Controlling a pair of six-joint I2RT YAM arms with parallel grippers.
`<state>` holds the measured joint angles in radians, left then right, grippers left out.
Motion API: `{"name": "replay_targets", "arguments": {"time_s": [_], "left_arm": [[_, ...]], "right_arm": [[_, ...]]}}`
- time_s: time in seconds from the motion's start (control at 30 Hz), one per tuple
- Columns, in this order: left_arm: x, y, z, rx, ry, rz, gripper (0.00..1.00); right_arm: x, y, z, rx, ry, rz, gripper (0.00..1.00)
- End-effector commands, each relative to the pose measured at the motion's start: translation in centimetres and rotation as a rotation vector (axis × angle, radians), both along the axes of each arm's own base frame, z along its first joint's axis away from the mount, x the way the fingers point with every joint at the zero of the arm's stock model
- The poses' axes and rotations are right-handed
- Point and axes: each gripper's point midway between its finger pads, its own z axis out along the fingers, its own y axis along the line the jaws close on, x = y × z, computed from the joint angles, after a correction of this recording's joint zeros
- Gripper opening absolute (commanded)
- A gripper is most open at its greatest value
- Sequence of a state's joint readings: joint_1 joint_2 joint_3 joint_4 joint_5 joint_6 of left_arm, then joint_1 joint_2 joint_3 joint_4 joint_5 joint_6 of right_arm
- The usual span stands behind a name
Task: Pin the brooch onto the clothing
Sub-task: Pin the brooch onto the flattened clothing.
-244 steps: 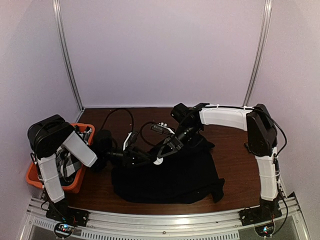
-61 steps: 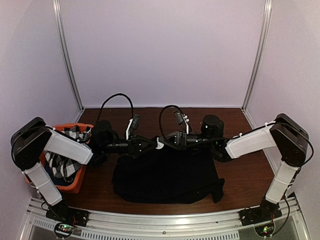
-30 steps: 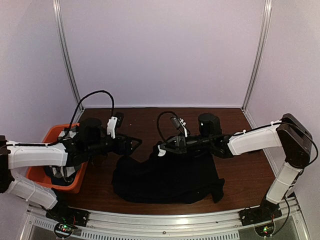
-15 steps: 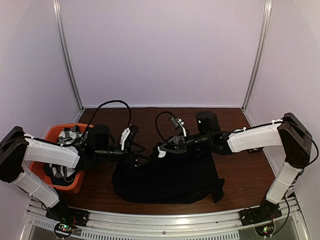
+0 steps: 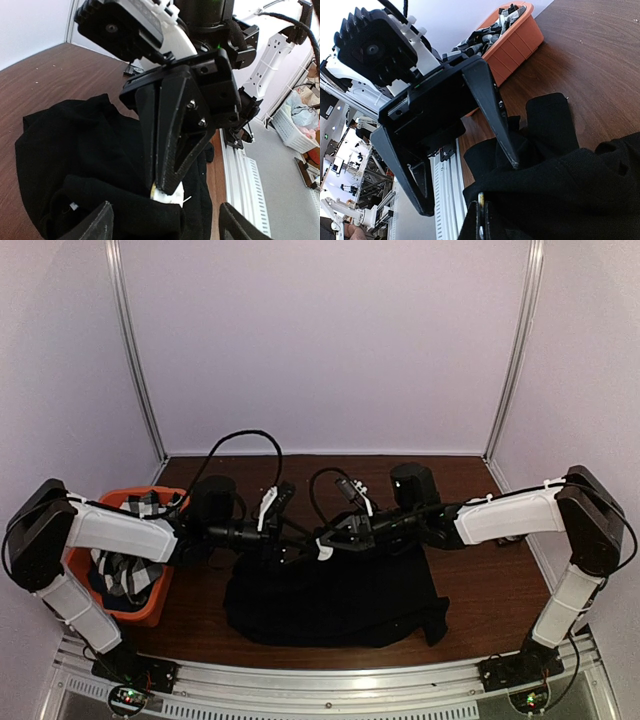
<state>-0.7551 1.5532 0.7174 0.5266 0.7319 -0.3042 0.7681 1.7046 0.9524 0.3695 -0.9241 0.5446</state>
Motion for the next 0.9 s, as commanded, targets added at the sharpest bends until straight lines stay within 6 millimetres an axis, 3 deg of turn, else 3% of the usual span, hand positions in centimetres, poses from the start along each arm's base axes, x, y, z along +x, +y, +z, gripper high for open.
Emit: {"name": "replay_targets", "arguments": {"time_s": [0.0, 0.13, 0.33, 0.87], "left_arm": [[-1.1, -0.9, 0.1, -0.013, 0.007, -0.083, 0.72], [-1.6, -1.0, 0.0, -0.011, 0.011, -0.102, 0.69], [-1.5, -1.4, 0.5, -0.028, 0.011, -0.117, 0.56], [-1.5, -1.8, -0.5, 0.0, 0.034, -0.114, 0.33]], "right_arm": [[-0.8, 0.3, 2.4, 0.046, -0.051, 0.043, 0.0], [-1.0, 0.3, 2.7, 0.049, -0.053, 0.05, 0.0], [-1.3, 0.5, 2.6, 0.048, -0.052, 0.063, 0.0], [-1.5, 0.6, 3.2, 0.052, -0.062, 0.077, 0.0]]}}
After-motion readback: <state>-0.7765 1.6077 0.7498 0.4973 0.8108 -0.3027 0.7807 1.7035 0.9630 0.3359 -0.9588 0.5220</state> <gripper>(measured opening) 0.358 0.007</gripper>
